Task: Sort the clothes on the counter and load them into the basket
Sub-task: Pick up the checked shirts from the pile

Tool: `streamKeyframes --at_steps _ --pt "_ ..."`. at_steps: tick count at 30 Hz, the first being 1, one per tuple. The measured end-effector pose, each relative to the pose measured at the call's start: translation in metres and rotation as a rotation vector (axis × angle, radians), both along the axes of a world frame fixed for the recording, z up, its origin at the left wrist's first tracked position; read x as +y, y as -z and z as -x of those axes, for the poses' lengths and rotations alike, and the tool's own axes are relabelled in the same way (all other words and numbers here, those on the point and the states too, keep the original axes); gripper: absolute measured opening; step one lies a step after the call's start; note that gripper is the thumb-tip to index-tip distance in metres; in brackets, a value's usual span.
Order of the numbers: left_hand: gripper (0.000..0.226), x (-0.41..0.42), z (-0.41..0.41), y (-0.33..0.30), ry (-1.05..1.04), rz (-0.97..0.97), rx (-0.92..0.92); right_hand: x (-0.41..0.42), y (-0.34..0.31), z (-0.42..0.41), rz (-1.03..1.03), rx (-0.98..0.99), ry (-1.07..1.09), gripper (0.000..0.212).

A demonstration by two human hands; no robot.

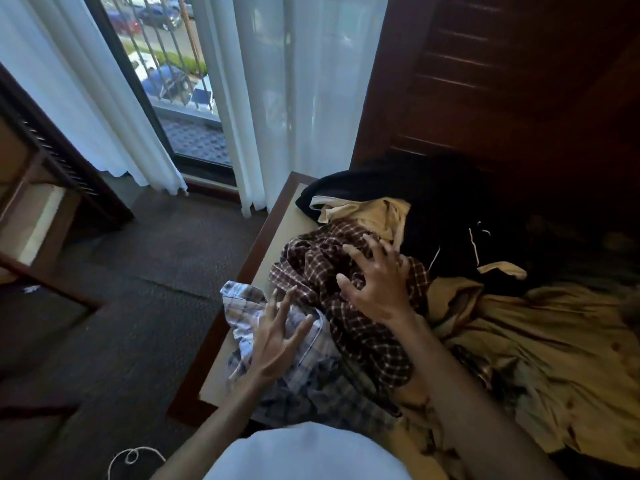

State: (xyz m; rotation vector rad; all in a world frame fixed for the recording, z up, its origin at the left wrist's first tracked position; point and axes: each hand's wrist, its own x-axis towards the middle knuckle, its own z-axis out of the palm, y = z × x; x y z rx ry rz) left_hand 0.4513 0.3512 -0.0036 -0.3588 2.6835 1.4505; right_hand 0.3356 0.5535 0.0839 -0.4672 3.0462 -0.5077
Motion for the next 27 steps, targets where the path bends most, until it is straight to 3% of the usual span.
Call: streamKeyframes --at_steps 1,3,8,10,13,14,16,18,21,24,27 --pt "0.074 0.010 -0.001 0.001 -0.056 0.019 0.054 0.001 0.002 0.000 0.004 0.024 -0.009 0.063" --pt "0.068 0.029 -0.001 0.007 -0.141 0.052 0.142 -0.005 0.020 -0.003 -0.009 -0.124 -0.097 0.064" --pt "0.067 0.049 0.008 0.022 -0.179 0.178 0.151 -0.035 0.074 -0.008 -0.256 -0.436 -0.258 0.067" --pt "0.067 0.045 0.011 0.033 -0.173 0.269 0.155 -0.037 0.080 -0.008 -0.280 -0.358 -0.191 0.069" --pt "0.070 0.037 0.021 0.042 -0.204 0.348 0.074 -0.033 0.088 -0.006 -0.251 -0.028 -0.079 0.054" --pt "0.071 0.035 0.025 0.045 -0.206 0.387 0.059 -0.030 0.088 -0.002 -0.227 -0.005 -0.058 0.051" --pt "0.070 0.027 0.031 0.043 -0.170 0.466 0.024 -0.019 0.076 0.015 -0.182 -0.172 -0.047 0.050" --pt "0.069 0.012 0.033 0.037 -0.137 0.520 -0.018 -0.001 0.049 0.037 -0.122 -0.469 -0.047 0.054" --pt "0.091 -0.028 0.040 0.026 -0.219 0.533 -0.132 0.030 -0.020 0.057 0.049 -0.959 -0.085 0.052" --pt "0.099 -0.072 0.049 0.010 -0.261 0.552 -0.074 0.051 -0.081 0.051 -0.252 -1.017 -0.165 0.040" --pt "0.077 -0.087 0.062 -0.006 -0.178 0.577 0.013 0.043 -0.087 0.053 -0.561 -0.811 -0.134 0.058"
